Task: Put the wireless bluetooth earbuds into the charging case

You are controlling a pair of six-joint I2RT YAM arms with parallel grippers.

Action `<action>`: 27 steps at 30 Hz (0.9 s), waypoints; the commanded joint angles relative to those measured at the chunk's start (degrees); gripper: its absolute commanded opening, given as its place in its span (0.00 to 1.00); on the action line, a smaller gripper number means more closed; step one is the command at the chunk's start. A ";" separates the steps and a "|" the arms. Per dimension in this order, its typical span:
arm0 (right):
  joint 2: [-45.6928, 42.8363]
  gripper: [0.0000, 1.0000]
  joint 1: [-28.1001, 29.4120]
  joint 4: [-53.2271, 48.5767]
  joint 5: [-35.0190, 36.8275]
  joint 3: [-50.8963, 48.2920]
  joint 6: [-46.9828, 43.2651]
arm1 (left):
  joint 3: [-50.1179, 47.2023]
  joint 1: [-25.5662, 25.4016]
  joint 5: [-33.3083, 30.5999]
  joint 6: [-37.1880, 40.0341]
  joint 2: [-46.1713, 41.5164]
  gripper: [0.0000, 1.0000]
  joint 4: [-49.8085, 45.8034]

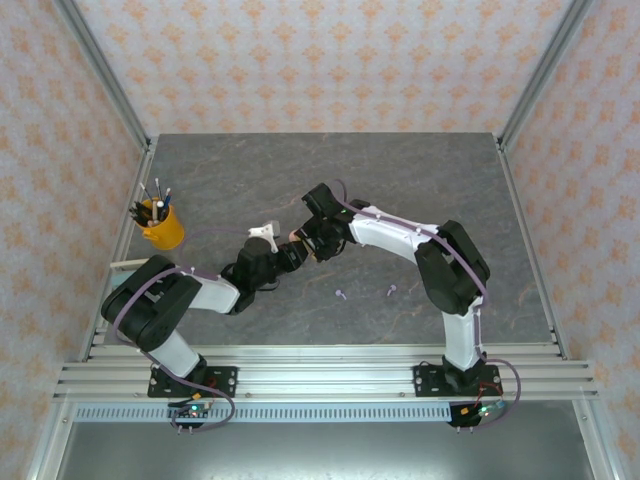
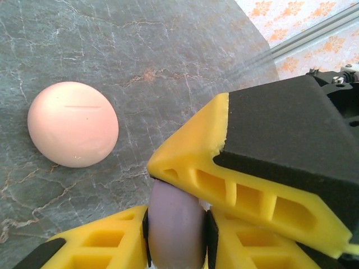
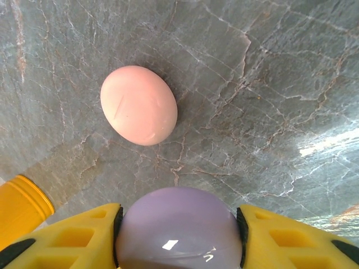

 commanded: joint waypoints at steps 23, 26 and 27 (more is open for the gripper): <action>-1.59 0.49 0.17 1.06 -0.88 -0.64 0.95 | 3.22 -1.54 0.05 0.46 1.39 0.26 0.56; -1.60 0.49 0.17 1.08 -1.02 -0.64 0.87 | 3.43 -1.60 -0.07 0.54 1.25 0.21 0.05; -1.69 0.49 0.17 1.06 -1.03 -0.56 0.87 | 3.48 -1.64 -0.09 0.55 1.27 0.19 -0.01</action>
